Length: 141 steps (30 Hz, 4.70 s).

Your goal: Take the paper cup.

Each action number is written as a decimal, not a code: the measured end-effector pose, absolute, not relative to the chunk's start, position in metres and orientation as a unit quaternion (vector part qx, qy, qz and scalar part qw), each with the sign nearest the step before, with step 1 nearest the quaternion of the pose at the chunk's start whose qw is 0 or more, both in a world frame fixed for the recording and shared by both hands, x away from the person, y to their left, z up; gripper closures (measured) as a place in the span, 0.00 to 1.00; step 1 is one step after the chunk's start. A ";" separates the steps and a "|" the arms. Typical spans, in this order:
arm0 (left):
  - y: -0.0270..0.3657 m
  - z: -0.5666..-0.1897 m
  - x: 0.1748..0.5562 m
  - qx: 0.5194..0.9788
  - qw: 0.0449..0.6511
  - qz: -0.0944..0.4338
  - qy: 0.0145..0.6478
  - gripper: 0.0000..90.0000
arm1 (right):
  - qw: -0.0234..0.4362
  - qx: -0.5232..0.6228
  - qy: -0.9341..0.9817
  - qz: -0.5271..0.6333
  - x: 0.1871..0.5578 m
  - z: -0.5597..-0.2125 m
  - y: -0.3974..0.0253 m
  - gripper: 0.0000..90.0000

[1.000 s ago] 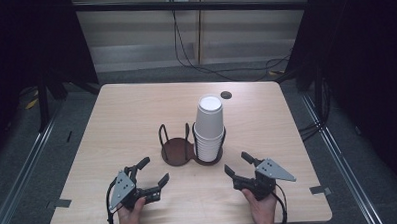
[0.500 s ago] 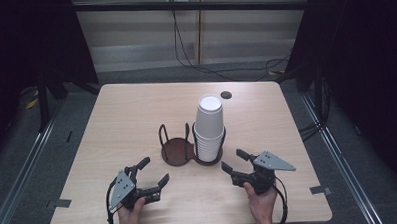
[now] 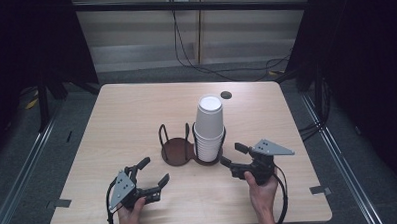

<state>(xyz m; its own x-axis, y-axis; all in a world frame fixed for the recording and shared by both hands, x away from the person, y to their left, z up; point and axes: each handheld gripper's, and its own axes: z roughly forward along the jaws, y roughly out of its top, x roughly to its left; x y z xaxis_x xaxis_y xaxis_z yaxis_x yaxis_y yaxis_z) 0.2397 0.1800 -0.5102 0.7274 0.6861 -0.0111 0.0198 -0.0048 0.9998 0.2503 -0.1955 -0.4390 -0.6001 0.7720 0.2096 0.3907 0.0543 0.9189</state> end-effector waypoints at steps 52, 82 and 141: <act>0.180 -0.510 0.240 0.662 0.652 0.258 0.265 0.18 | 0.111 0.356 0.780 0.503 0.345 -0.334 -0.166 0.16; 0.180 -0.510 0.240 0.660 0.654 0.254 0.269 0.18 | 0.115 0.345 0.818 0.445 0.364 -0.326 -0.149 0.22; 0.180 -0.510 0.240 0.662 0.652 0.258 0.266 0.18 | 0.165 0.345 0.772 0.508 0.347 -0.297 -0.159 0.26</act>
<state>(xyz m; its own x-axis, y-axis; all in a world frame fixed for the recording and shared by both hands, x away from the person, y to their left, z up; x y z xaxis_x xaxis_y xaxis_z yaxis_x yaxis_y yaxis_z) 0.2400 0.1803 -0.5100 0.7253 0.6884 -0.0046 0.0153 -0.0094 0.9998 0.3467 -0.1592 -0.2966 -0.7069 0.7009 0.0952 0.3650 0.2461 0.8979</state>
